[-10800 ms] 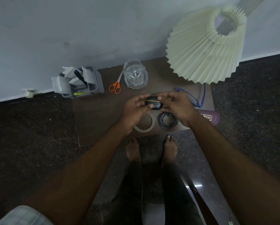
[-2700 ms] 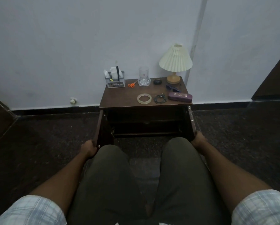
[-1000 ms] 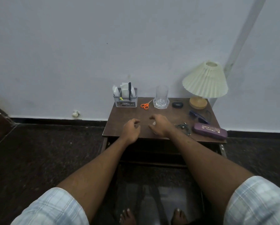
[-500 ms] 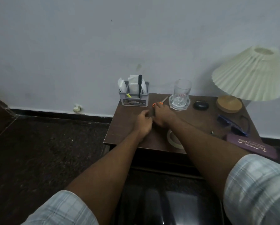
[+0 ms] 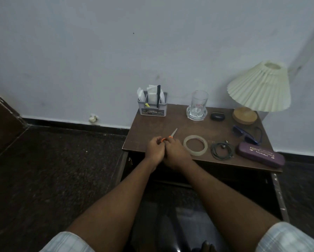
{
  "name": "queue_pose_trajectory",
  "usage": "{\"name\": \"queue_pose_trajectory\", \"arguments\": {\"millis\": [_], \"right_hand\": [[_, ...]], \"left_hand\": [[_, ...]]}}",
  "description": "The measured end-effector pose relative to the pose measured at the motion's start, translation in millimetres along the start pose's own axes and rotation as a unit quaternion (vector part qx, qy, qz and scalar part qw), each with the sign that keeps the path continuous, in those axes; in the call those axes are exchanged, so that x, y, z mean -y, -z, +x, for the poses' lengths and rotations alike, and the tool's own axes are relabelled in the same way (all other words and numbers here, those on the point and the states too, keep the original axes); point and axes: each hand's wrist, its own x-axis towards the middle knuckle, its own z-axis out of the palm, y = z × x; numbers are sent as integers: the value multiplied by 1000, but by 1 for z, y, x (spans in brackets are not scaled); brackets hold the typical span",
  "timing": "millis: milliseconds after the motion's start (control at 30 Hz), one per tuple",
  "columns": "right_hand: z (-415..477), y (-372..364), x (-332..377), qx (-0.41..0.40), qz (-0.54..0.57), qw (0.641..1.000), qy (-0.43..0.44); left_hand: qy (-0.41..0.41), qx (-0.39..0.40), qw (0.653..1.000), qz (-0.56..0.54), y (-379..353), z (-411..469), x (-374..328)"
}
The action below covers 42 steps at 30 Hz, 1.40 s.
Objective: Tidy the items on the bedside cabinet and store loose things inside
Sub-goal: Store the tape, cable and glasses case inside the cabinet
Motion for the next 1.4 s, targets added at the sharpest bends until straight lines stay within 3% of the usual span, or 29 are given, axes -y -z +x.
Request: {"name": "queue_pose_trajectory", "arguments": {"millis": [133, 233, 400, 500, 633, 767, 867, 933, 1033, 1167, 1400], "right_hand": [[-34, -3, 6, -37, -33, 999, 17], [-53, -2, 11, -49, -70, 995, 44], [-89, -1, 29, -65, -121, 980, 145], [-114, -4, 35, -84, -129, 967, 204], [-136, -9, 33, -66, -119, 966, 220], [-142, -12, 23, -71, -46, 982, 168], [-143, -21, 12, -77, 120, 988, 61], [-140, -28, 7, -80, 262, 959, -66], [-129, -40, 2, -48, 388, 894, -219], [-112, -50, -2, 0, 465, 849, -249], [-82, -69, -3, -2, 536, 795, -285]], "left_hand": [[21, -21, 999, -15, 9, -41, 16], [93, -8, 992, -79, 16, -64, 23], [214, 42, 945, -245, 34, -94, 24], [233, 60, 941, -238, 44, -105, 29], [220, 19, 958, -185, 44, -116, 35], [226, 32, 958, -174, 38, -118, 34], [232, 32, 959, -159, 34, -112, 40], [232, 29, 961, -149, 31, -107, 43], [225, 29, 963, -146, 24, -96, 48], [219, 42, 966, -130, 20, -81, 56], [226, 81, 963, -124, 18, -57, 71]]}}
